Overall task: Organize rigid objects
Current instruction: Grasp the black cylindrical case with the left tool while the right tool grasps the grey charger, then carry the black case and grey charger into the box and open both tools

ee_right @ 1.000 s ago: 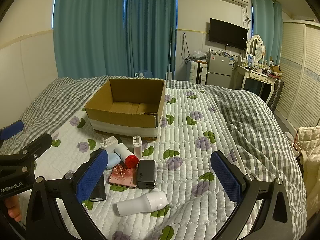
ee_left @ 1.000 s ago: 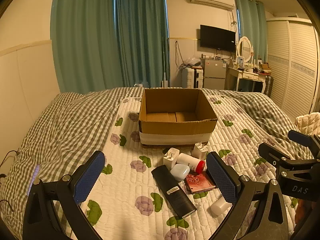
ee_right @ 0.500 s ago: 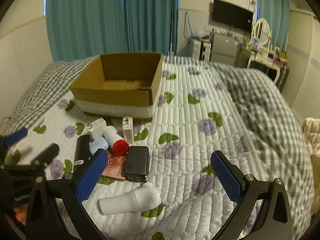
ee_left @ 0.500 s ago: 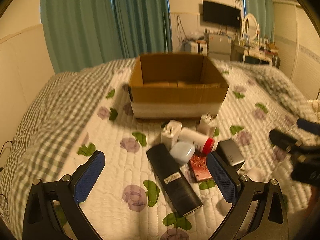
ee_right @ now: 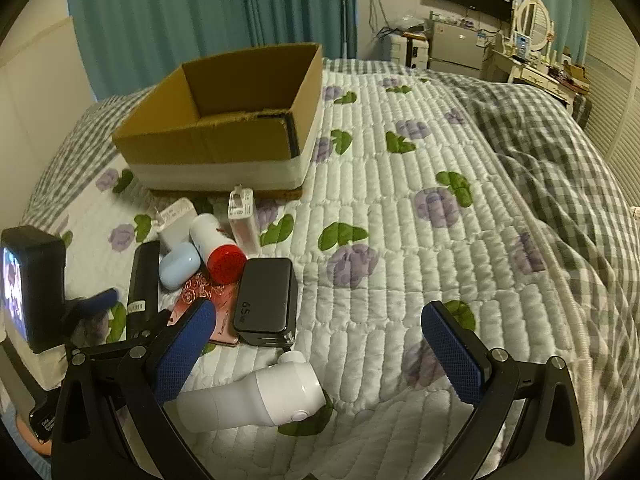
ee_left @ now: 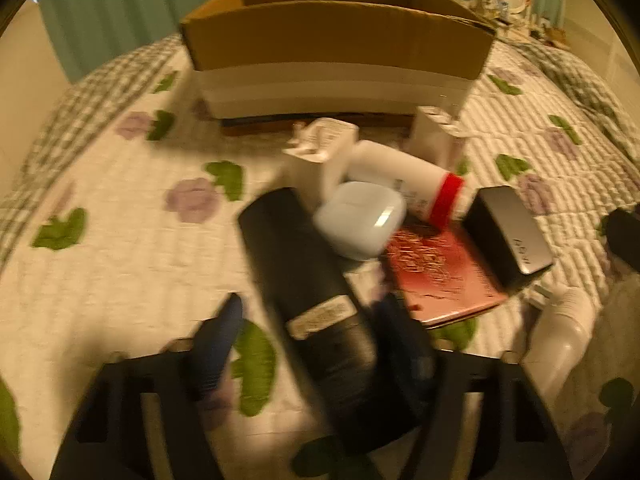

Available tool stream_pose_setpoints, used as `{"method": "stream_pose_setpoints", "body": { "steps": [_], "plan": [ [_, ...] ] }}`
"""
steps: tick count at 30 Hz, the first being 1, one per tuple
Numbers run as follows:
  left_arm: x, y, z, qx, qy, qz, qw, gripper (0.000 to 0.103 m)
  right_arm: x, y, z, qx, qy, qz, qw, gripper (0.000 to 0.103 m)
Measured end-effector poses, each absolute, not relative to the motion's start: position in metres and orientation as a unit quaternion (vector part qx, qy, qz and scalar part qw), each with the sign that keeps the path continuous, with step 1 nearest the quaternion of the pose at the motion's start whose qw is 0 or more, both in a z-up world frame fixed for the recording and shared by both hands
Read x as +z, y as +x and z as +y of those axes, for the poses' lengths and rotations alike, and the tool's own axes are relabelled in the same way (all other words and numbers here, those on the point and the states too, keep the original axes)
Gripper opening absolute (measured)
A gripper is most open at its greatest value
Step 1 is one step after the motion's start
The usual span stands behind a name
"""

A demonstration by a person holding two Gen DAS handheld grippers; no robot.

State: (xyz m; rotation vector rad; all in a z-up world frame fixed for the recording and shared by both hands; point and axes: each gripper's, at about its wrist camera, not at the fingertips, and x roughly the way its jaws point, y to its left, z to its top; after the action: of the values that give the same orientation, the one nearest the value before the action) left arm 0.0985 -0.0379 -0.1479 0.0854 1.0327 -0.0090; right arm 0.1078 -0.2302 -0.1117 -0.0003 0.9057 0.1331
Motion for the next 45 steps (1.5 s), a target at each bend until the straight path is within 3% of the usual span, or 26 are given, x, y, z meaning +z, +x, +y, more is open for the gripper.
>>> {"method": "stream_pose_setpoints", "body": {
  "steps": [3, 6, 11, 21, 22, 32, 35, 37, 45],
  "plan": [
    [-0.145, 0.096, -0.039, -0.008, 0.043, 0.489, 0.871, 0.053, -0.118, 0.112, -0.224, 0.067, -0.010, 0.450, 0.890, 0.102],
    [-0.133, 0.089, -0.034, -0.010, 0.038, 0.479, 0.877, 0.044, -0.125, 0.120, -0.216, 0.076, -0.017, 0.461, 0.884, 0.094],
    [-0.110, 0.082, -0.021, -0.020, 0.032, 0.450, 0.892, 0.042, -0.140, 0.138, -0.198, 0.080, -0.033, 0.485, 0.870, 0.084],
    [-0.098, 0.087, -0.009, -0.032, 0.016, 0.438, 0.898, 0.040, -0.174, 0.165, -0.182, 0.074, -0.034, 0.532, 0.843, 0.052],
    [-0.098, 0.087, -0.009, -0.032, 0.016, 0.437, 0.899, 0.040, -0.174, 0.165, -0.182, 0.077, -0.031, 0.532, 0.843, 0.042],
    [-0.075, 0.074, -0.008, -0.039, 0.015, 0.415, 0.909, 0.037, -0.131, 0.138, -0.182, 0.090, -0.025, 0.485, 0.870, 0.042],
    [-0.062, 0.073, -0.008, -0.049, 0.010, 0.410, 0.911, 0.031, -0.104, 0.131, -0.182, 0.094, -0.033, 0.461, 0.882, 0.042],
    [-0.054, 0.074, -0.009, -0.056, 0.010, 0.405, 0.913, 0.020, -0.083, 0.127, -0.181, 0.099, -0.036, 0.446, 0.889, 0.042],
    [-0.050, 0.086, -0.010, -0.079, 0.003, 0.420, 0.904, 0.020, -0.040, 0.131, -0.188, 0.101, -0.039, 0.412, 0.905, 0.042]
  ]
}}
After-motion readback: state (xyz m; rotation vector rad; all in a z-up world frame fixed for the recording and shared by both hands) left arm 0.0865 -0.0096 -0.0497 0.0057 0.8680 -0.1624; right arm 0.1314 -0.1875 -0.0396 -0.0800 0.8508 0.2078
